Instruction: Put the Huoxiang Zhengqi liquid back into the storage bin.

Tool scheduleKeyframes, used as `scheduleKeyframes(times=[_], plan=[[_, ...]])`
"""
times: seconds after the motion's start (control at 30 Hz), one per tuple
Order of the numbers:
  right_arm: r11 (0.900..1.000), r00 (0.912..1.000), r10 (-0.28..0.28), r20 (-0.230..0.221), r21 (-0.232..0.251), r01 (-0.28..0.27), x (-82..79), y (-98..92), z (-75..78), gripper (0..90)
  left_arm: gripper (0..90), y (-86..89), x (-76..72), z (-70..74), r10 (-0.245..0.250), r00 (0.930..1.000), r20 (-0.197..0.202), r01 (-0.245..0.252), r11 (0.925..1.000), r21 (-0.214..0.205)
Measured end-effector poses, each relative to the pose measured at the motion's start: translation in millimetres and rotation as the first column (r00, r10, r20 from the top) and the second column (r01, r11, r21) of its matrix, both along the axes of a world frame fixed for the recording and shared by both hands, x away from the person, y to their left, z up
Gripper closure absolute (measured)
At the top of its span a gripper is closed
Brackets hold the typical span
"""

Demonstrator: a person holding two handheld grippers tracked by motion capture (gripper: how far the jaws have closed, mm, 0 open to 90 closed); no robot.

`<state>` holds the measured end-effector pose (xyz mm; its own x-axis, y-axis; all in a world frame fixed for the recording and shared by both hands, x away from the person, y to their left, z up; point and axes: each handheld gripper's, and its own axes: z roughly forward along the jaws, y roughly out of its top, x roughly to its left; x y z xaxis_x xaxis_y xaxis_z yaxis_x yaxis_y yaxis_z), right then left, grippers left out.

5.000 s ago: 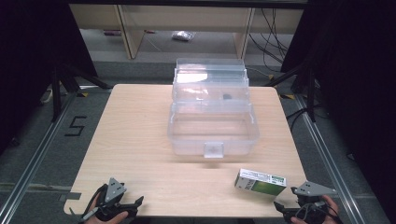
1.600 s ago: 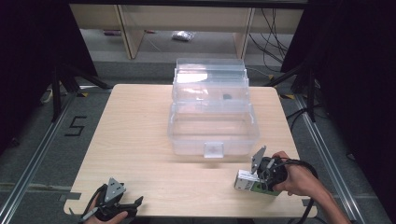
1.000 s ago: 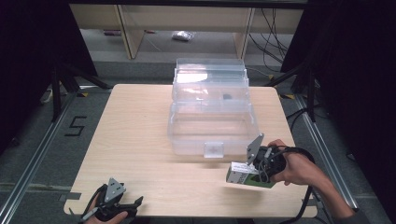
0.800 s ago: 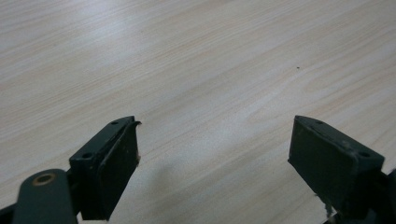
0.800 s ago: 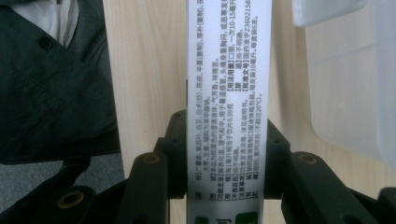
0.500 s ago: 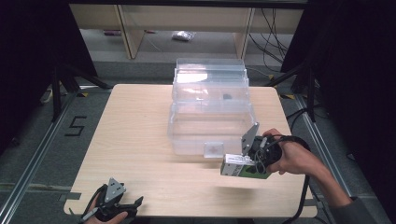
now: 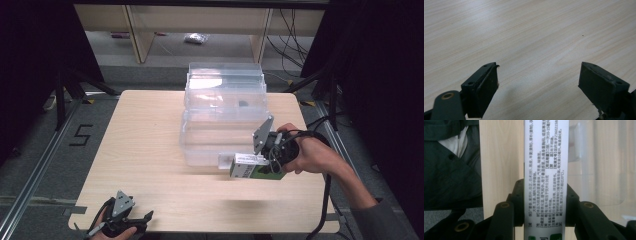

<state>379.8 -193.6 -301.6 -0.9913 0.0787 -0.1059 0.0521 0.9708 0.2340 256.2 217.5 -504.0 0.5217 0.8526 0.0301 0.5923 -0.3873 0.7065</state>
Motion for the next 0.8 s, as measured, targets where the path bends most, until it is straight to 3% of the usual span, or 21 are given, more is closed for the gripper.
scheduleKeyframes(times=[0.07, 0.13, 0.17, 0.23, 0.27, 0.3, 0.4, 0.6, 0.67, 0.8], plan=[[0.9998, 0.9997, -0.021, -0.01, 0.005, 0.021, 0.9, 2.0, 6.6, 64.2, 15.3, -0.1, -0.4, -0.2, 0.0, 1.0, 0.002, 0.0, 1.0, -0.002], [0.9992, 0.9995, 0.031, 0.009, 0.024, -0.031, 8.8, 5.4, 12.6, 64.2, 15.3, 0.6, -0.2, 0.5, 0.005, 1.0, 0.002, -0.005, 1.0, -0.002], [0.9999, 1.0, -0.003, -0.002, 0.015, 0.003, 8.8, 6.1, 14.9, 64.2, 15.3, 0.6, -0.3, 0.5, 0.003, 1.0, 0.002, -0.003, 1.0, -0.001], [0.9994, 0.9994, 0.029, 0.019, 0.017, -0.03, 14.1, 9.3, 17.8, 64.2, 15.3, 0.3, -0.6, 0.2, -0.002, 1.0, 0.001, 0.002, 1.0, -0.003], [0.9998, 0.9997, -0.018, 0.014, 0.011, 0.018, 12.8, 10.2, 19.9, 64.2, 15.3, 0.5, -0.5, 0.3, -0.003, 1.0, 0.0, 0.003, 1.0, -0.003], [0.9994, 0.9992, 0.022, 0.033, 0.027, -0.023, 18.3, 11.5, 21.1, 64.3, 15.3, 0.4, -0.6, 0.5, 0.0, 1.0, 0.002, 0.0, 1.0, -0.002], [0.9992, 0.9993, 0.013, 0.035, 0.037, -0.014, 26.9, 13.9, 25.3, 64.2, 15.3, 0.3, -0.3, 0.6, -0.002, 1.0, 0.003, 0.002, 1.0, -0.003], [0.9994, 0.9991, -0.007, 0.041, 0.036, 0.005, 45.9, 18.1, 26.8, 64.2, 15.3, -1.2, 0.0, -1.0, 0.013, 0.9999, 0.009, -0.013, 0.9998, -0.012], [0.9988, 0.9991, -0.027, 0.033, 0.042, 0.025, 57.6, 19.7, 24.6, 64.2, 15.3, 0.0, -0.8, 0.3, -0.012, 0.9999, 0.002, 0.012, 0.9999, -0.003], [0.9988, 0.9991, -0.035, 0.026, 0.034, 0.034, 69.8, 20.8, 20.6, 64.2, 15.3, 0.7, -0.5, 0.8, -0.013, 0.9999, 0.002, 0.013, 0.9999, 0.0]])
